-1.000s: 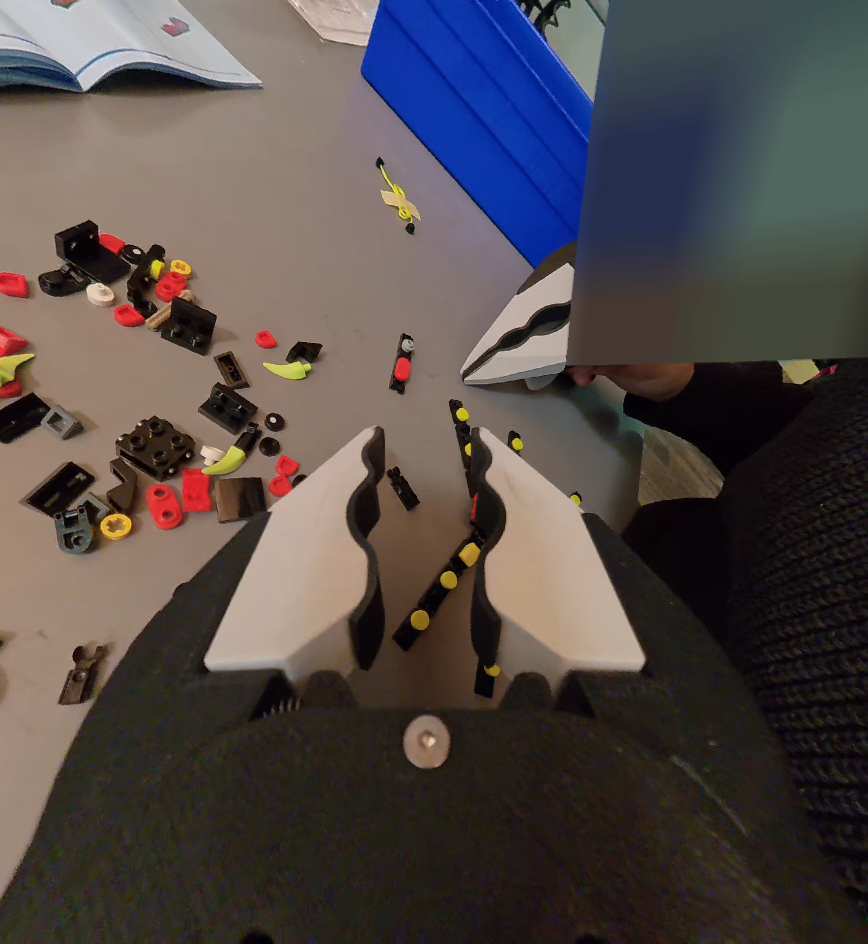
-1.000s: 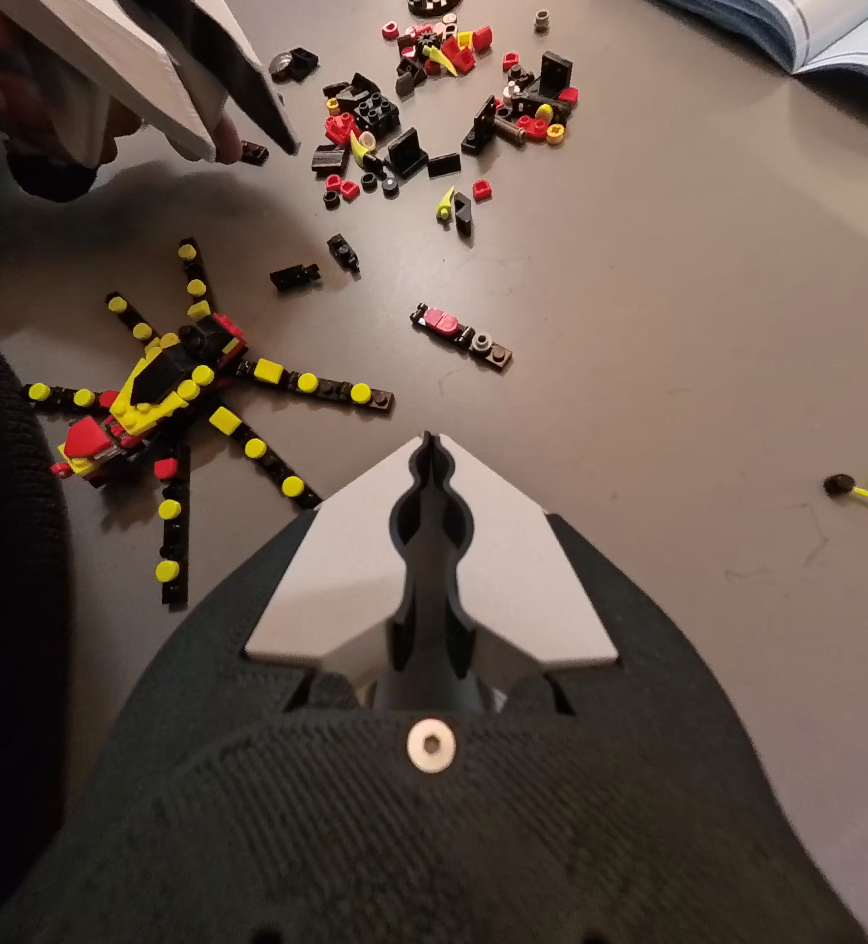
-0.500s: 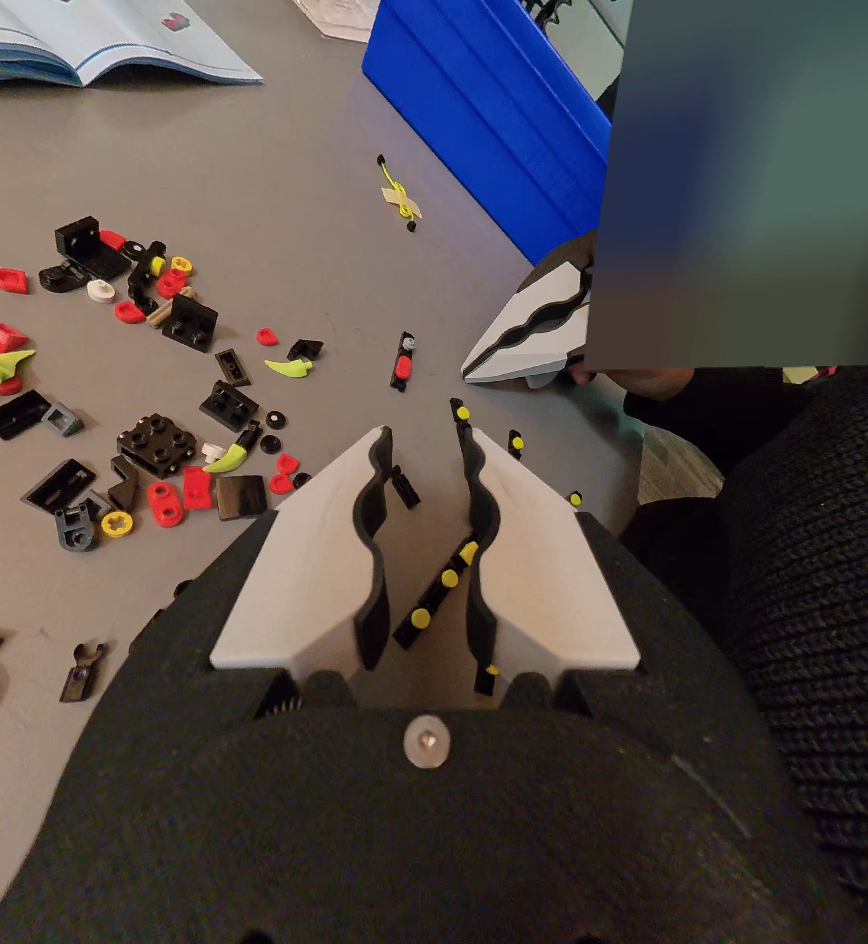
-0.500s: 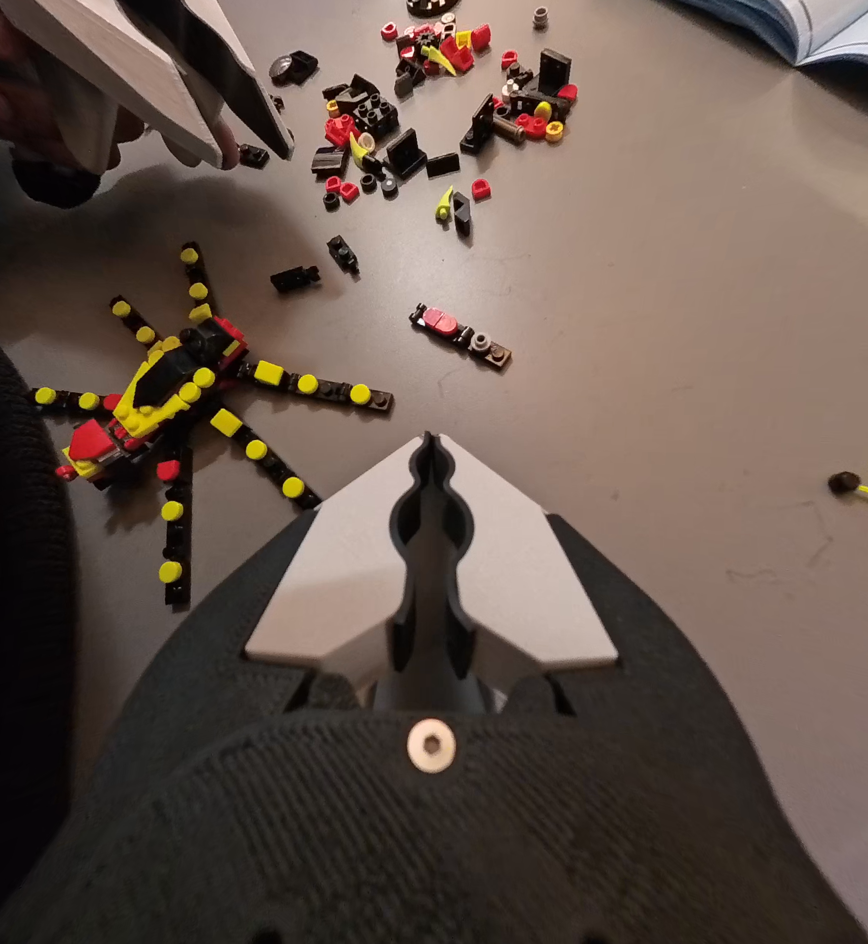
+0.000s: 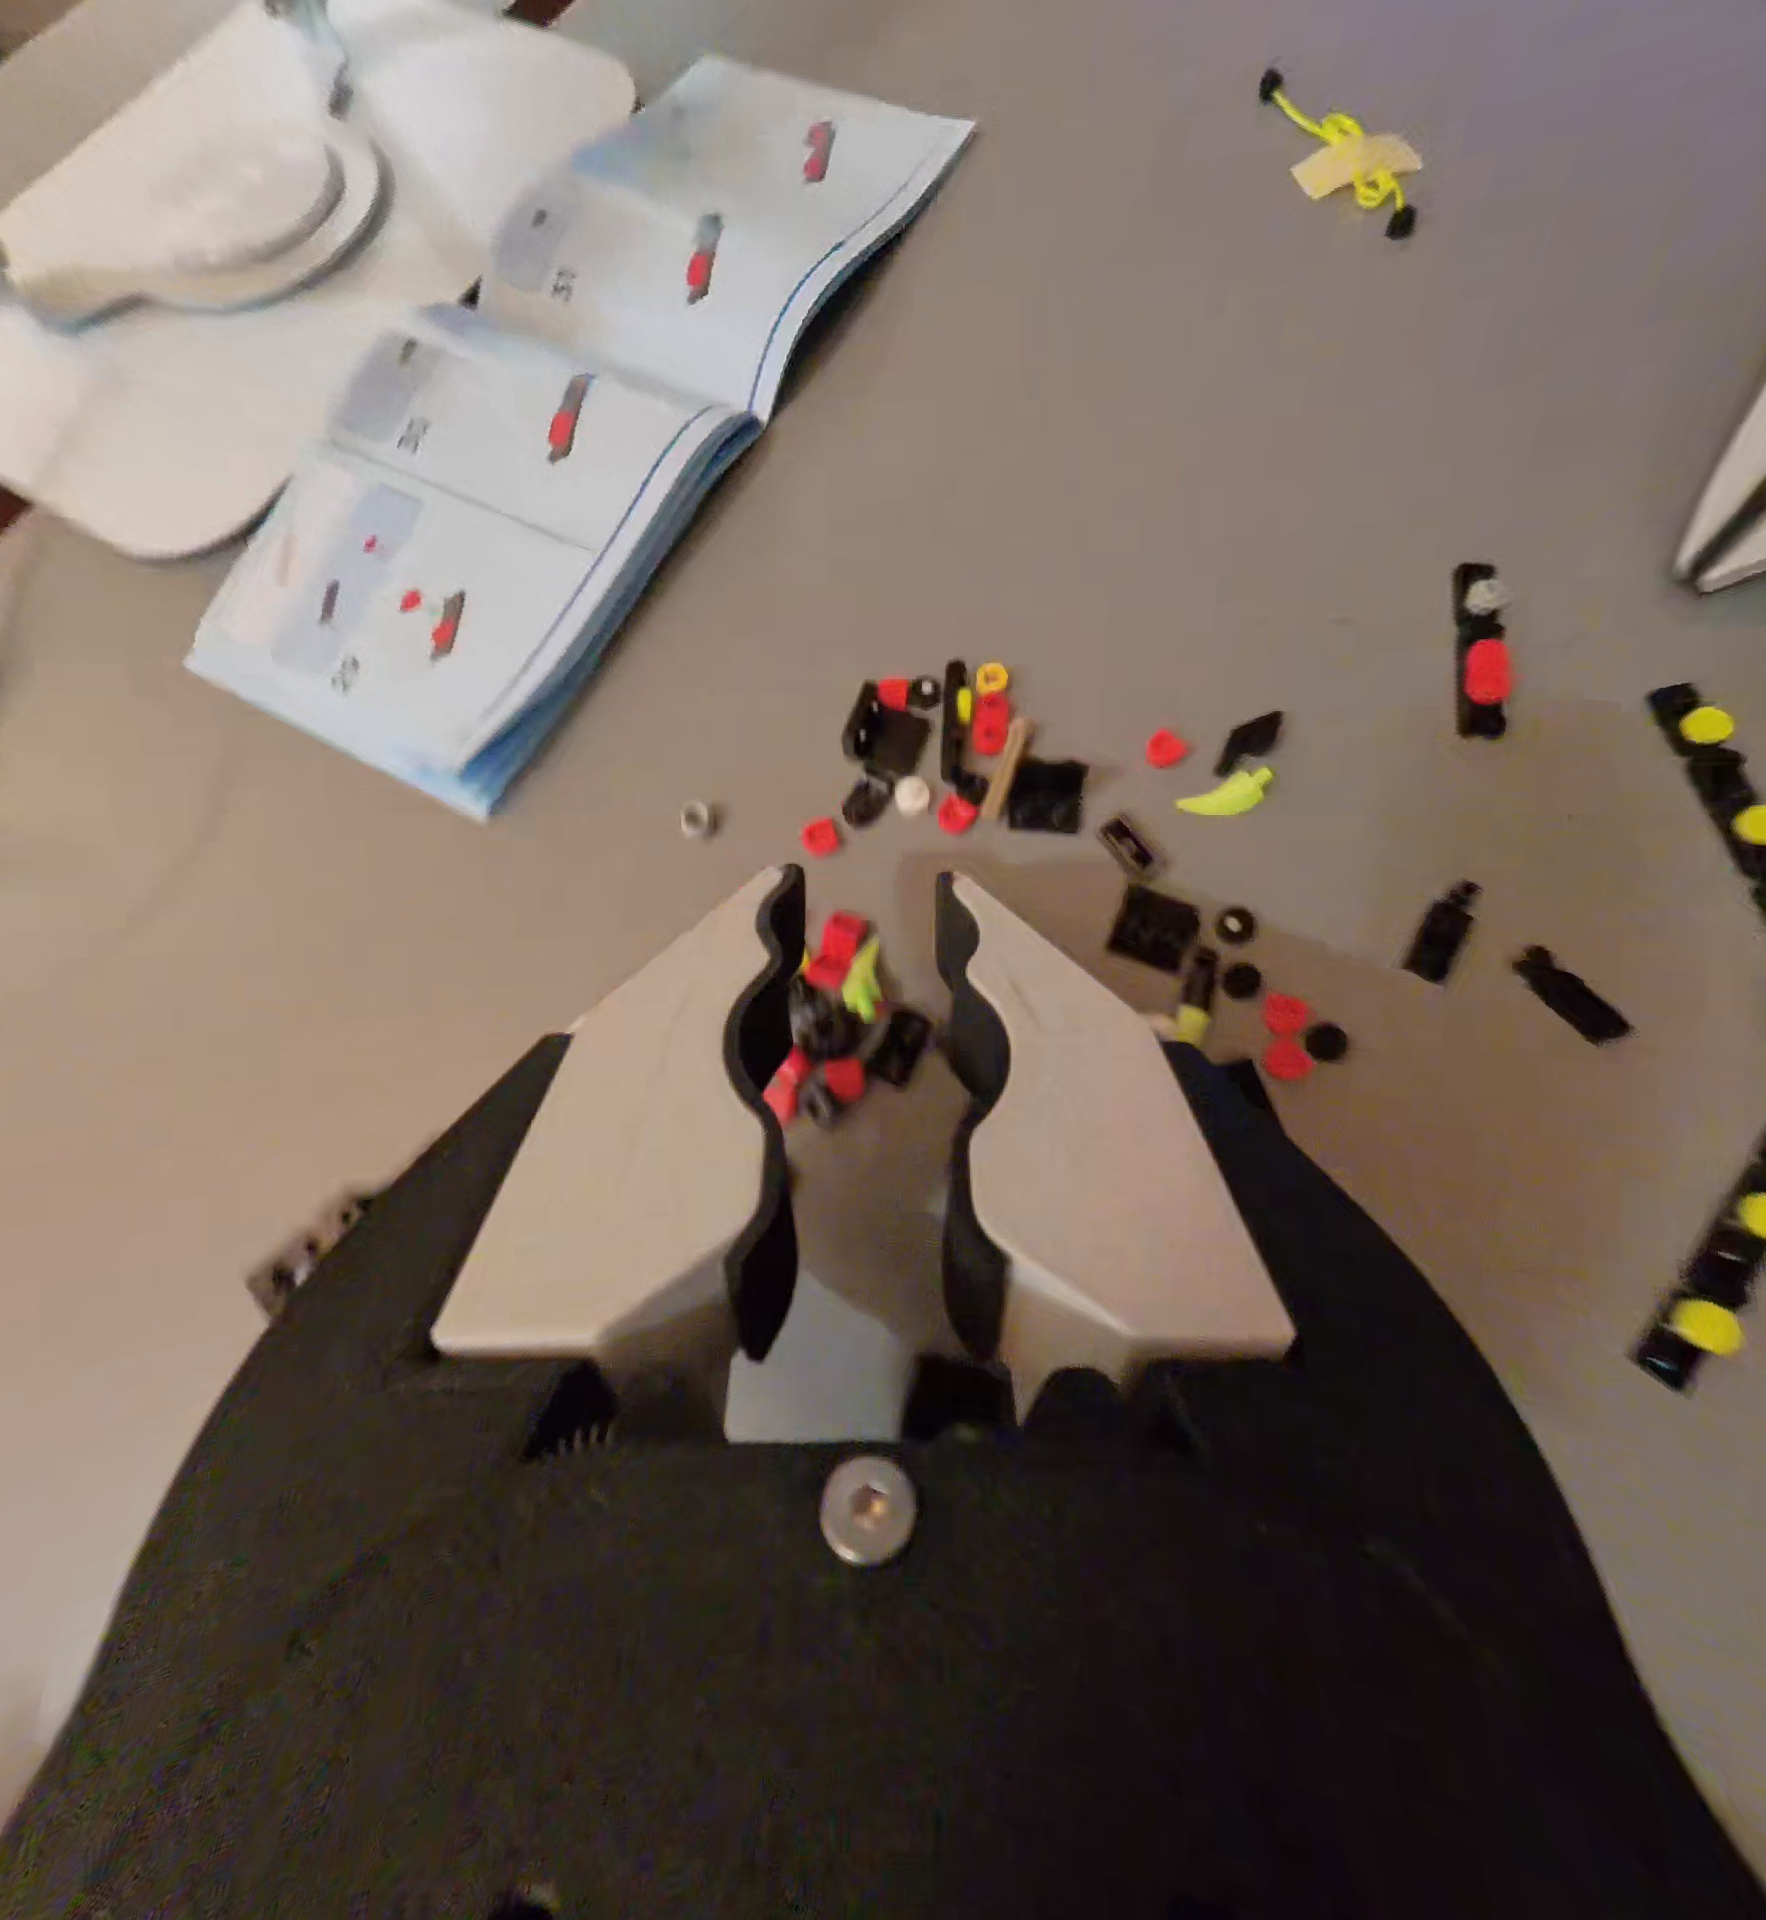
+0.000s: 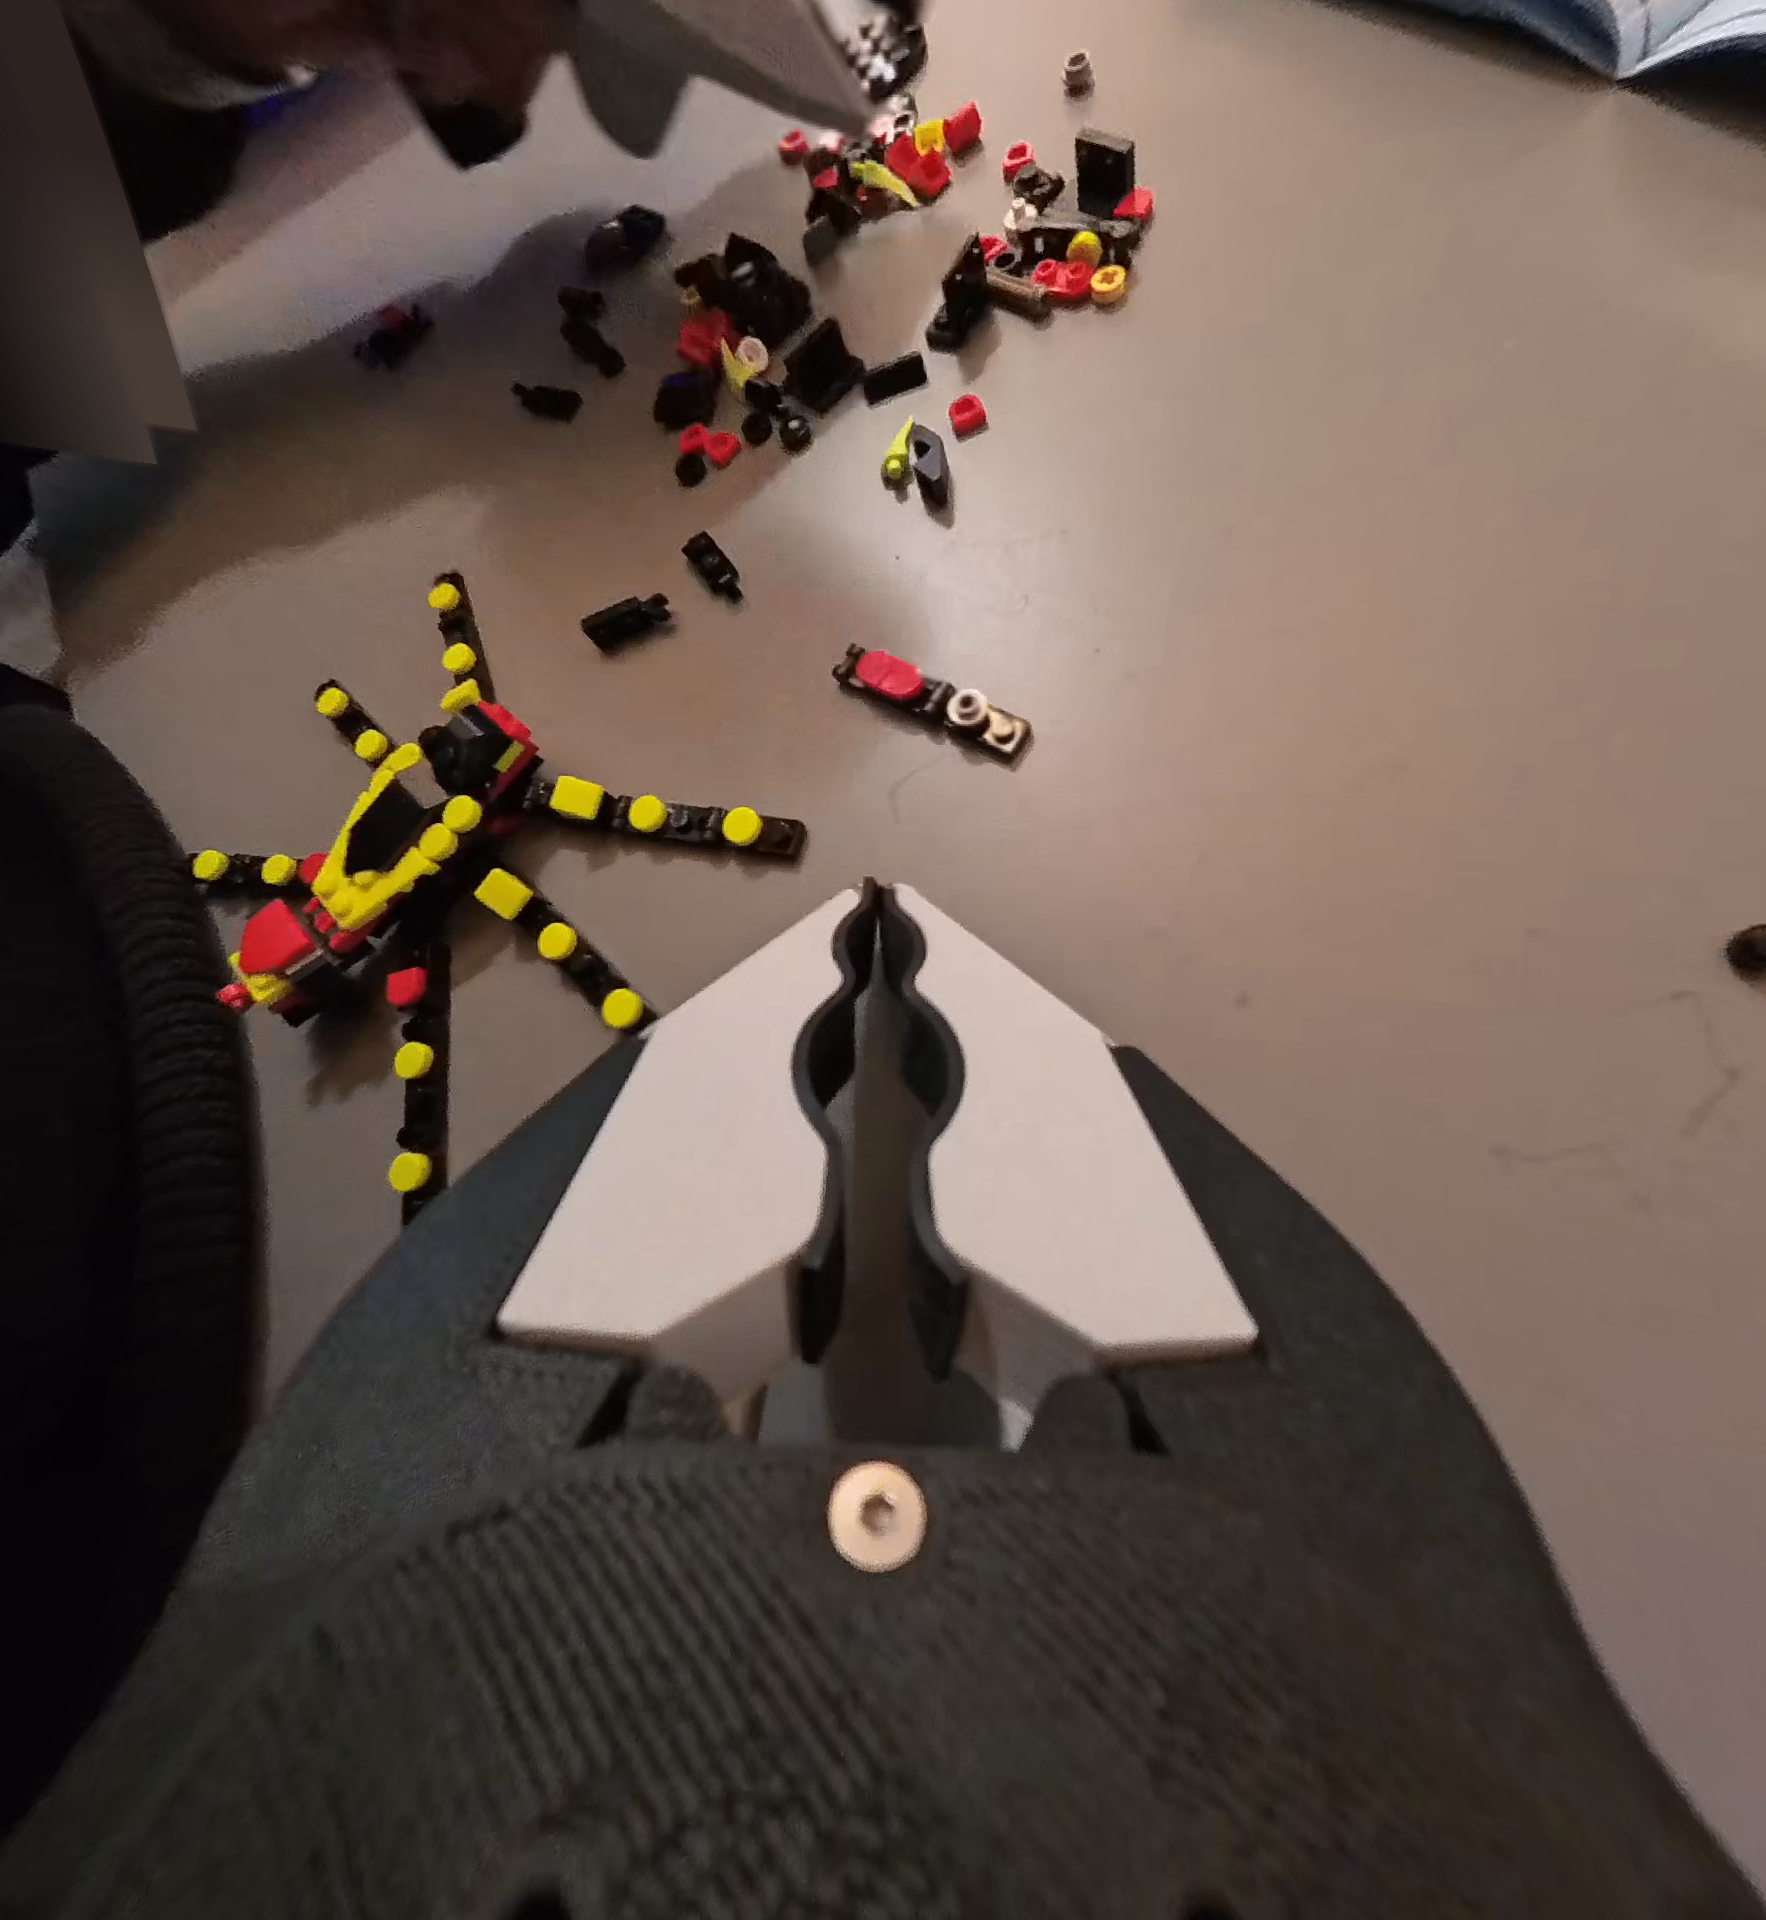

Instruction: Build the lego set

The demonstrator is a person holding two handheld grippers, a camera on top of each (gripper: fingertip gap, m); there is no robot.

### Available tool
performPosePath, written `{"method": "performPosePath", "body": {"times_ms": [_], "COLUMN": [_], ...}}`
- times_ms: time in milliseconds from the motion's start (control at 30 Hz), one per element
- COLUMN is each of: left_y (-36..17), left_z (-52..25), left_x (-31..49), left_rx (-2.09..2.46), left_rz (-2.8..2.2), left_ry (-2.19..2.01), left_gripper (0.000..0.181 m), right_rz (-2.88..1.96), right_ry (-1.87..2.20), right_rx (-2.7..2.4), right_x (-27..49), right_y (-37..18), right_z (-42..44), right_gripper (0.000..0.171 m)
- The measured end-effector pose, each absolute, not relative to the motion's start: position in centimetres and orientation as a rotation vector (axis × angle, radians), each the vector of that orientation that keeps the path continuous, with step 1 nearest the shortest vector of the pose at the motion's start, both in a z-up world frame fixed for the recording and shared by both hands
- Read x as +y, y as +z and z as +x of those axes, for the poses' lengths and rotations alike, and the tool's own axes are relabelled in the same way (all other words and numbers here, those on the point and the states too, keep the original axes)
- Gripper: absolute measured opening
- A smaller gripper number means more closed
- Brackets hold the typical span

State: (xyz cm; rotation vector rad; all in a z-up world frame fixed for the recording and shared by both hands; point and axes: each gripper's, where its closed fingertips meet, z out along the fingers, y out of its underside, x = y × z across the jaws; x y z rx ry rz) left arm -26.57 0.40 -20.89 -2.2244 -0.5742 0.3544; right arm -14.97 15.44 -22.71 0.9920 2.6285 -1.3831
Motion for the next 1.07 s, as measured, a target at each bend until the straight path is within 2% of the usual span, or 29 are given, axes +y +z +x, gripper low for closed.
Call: {"method": "performPosePath", "body": {"times_ms": [200,667,900,1067], "left_y": [-23.2,-23.5,-20.2,-17.8], "left_z": [-28.9,-28.3,-27.2,-22.8], "left_x": [3.0,3.2,3.8,8.2], "left_rx": [-0.524,-0.526,-0.523,-0.416], "left_rz": [-2.279,-2.294,-2.218,-2.161], "left_ry": [0.265,0.235,0.271,0.158], "left_gripper": [0.014,0.004,0.004,0.003], "right_rz": [0.99,1.053,1.037,1.068], "right_ry": [-1.44,-1.469,-1.537,-1.588], "right_rx": [2.576,2.486,2.414,2.442], "right_x": [15.6,16.0,15.5,16.1], "right_y": [-22.0,-21.7,-20.7,-19.2], "right_z": [-14.5,-15.0,-14.6,-14.7], "right_gripper": [0.0,0.0,0.0,0.0]}}
